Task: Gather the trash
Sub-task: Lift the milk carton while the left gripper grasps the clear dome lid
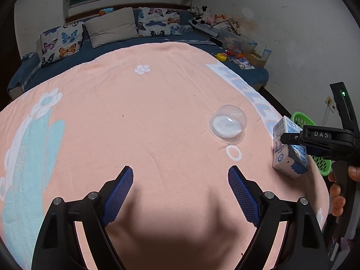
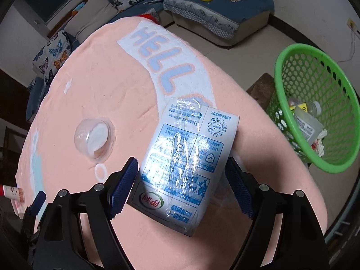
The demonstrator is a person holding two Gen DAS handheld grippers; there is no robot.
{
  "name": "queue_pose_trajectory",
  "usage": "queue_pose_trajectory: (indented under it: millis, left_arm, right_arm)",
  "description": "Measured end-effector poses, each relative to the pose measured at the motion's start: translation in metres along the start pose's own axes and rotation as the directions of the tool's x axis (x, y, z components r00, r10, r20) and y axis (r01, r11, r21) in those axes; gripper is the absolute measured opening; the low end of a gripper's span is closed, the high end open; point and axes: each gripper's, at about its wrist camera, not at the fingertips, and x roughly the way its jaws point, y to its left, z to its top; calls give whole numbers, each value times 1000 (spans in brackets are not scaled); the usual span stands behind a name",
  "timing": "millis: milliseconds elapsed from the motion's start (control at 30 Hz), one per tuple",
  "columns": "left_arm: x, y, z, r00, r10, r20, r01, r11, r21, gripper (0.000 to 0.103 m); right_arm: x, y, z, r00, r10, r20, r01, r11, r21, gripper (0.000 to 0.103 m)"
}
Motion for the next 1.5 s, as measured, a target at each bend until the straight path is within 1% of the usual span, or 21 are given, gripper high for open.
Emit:
queue_pose_trajectory:
  millis: [267, 467, 633, 967, 1233, 1333, 1500]
  left_arm:
    - [7, -7, 4, 1000, 0, -7, 0, 1000, 20, 83]
    - [14, -12, 10, 1000, 7, -13, -6, 999, 34, 83]
    - [23, -21, 15, 1000, -2, -23, 3, 999, 40, 85]
    - [48, -50, 32, 999, -2, -35, 5, 995, 97, 87]
    - [72, -69, 46, 999, 9, -49, -2, 992, 129, 87]
    - [79, -75, 51, 999, 11, -46, -5, 991, 136, 87]
    - [88, -82, 56, 999, 11, -51, -4, 989, 151, 82]
  right_arm:
    - [0, 4, -1, 1000, 13, -8, -14, 999, -39, 77]
    - [-4, 5, -6, 999, 30, -11, -31, 993, -114, 73]
    - [-8, -1, -12, 998, 59, -20, -61, 985, -163, 72]
    - [-27, -19, -26, 995, 100, -10, -99, 958, -270, 71]
    - [-33, -30, -36, 991, 134, -24, -135, 944, -303, 71]
    - [-35, -30, -39, 991, 134, -16, -132, 938, -321, 71]
    - [-35, -33, -42, 989, 146, -20, -144, 933, -331, 71]
